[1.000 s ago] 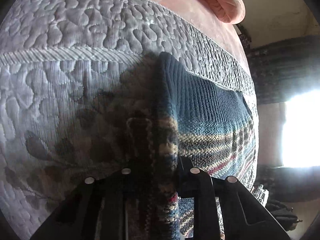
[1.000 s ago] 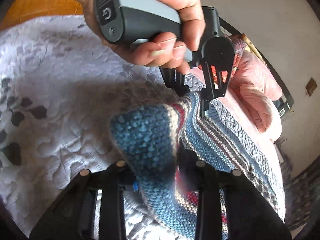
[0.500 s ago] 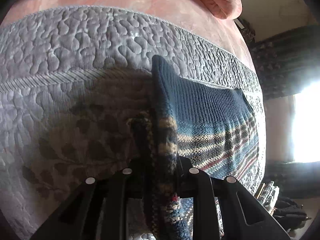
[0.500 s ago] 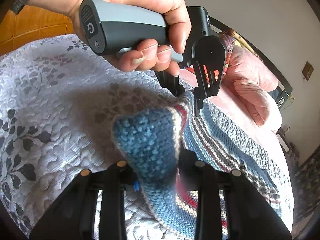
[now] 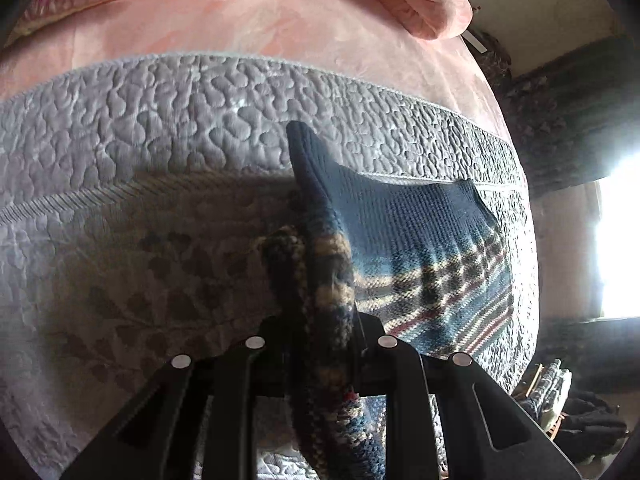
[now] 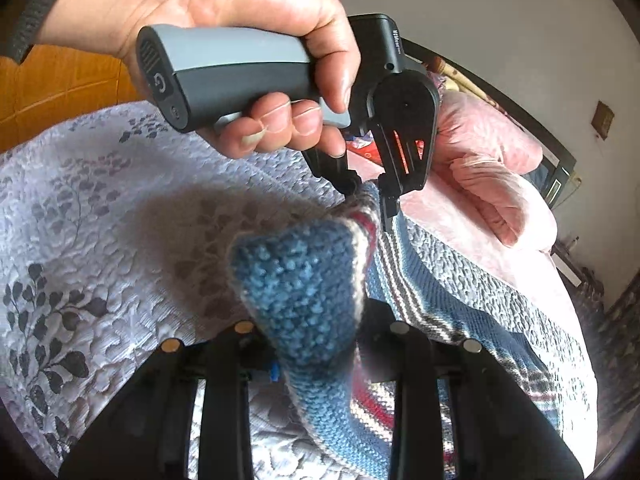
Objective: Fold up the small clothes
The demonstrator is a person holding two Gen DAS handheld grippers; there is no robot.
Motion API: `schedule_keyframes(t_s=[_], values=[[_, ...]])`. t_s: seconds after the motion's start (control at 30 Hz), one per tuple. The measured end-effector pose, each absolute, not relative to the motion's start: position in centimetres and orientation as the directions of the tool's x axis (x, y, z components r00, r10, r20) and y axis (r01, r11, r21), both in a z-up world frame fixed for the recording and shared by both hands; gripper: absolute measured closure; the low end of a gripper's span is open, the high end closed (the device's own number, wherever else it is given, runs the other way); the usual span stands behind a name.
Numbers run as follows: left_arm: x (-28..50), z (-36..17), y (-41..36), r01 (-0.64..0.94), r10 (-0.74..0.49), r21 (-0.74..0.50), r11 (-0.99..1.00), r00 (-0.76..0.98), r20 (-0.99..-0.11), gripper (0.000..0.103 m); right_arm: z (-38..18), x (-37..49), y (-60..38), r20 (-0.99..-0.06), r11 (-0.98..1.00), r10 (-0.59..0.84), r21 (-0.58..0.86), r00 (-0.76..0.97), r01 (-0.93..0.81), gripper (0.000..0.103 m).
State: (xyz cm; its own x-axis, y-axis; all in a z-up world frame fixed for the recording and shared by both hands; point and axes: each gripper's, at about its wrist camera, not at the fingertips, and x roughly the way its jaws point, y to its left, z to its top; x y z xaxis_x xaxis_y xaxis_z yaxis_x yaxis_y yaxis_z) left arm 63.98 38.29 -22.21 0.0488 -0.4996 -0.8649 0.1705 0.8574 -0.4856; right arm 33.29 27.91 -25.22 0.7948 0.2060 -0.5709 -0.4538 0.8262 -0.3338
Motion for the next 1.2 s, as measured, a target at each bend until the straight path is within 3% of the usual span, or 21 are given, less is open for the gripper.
schedule_keyframes(t_s=[1.2], values=[[63.4,-11.3,24.4,0.261,-0.349,-0.314,0.913,0.101,-0.932,0.083,-17.5,33.0,15.5,-0.498,0.949,0.194,-0.124,0.845,-0.291,0.077]])
